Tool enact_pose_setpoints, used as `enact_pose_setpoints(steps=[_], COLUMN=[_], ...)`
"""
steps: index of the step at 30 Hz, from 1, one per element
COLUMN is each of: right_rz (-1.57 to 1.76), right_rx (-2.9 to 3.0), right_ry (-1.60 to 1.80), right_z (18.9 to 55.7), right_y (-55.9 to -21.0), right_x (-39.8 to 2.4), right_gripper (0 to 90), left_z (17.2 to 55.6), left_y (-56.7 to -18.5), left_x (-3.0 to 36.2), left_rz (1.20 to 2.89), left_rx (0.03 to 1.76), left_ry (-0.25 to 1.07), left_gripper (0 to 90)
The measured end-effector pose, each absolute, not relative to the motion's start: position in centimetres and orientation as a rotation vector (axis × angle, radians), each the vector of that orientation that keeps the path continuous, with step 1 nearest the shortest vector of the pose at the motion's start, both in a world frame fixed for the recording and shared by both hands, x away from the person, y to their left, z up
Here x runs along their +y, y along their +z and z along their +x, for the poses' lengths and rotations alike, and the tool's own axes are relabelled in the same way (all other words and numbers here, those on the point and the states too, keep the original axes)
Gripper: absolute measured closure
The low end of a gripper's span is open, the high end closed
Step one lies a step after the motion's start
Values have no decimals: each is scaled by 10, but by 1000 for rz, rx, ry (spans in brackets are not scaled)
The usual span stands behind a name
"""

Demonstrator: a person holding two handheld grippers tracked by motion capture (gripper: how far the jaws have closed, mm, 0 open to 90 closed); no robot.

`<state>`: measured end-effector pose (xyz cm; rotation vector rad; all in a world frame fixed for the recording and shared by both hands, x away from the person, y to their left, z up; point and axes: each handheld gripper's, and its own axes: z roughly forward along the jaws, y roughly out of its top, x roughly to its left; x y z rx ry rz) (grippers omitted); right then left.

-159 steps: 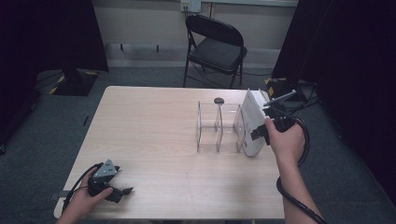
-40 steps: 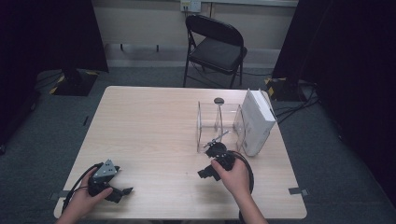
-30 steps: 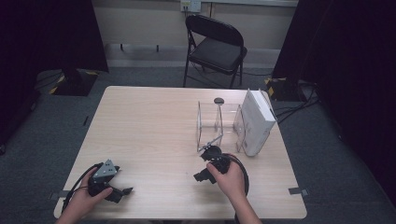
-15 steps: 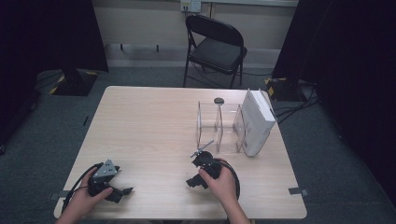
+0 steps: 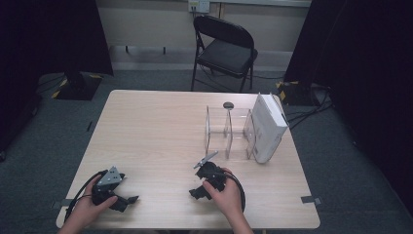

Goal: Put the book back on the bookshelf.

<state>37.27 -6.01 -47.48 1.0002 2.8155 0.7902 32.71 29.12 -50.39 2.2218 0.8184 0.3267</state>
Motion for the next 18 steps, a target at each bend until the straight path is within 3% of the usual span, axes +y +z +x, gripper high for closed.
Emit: enact_pose_setpoints(steps=[18], right_rz=[837], right_rx=[2652], right_ry=[942], right_z=[360], right_y=[-491], right_x=[-58], right_gripper=[110], left_z=[327], left_y=[-504], left_x=[291], left_rz=[2224], left_rx=[817], left_ry=[328], left_gripper=[0])
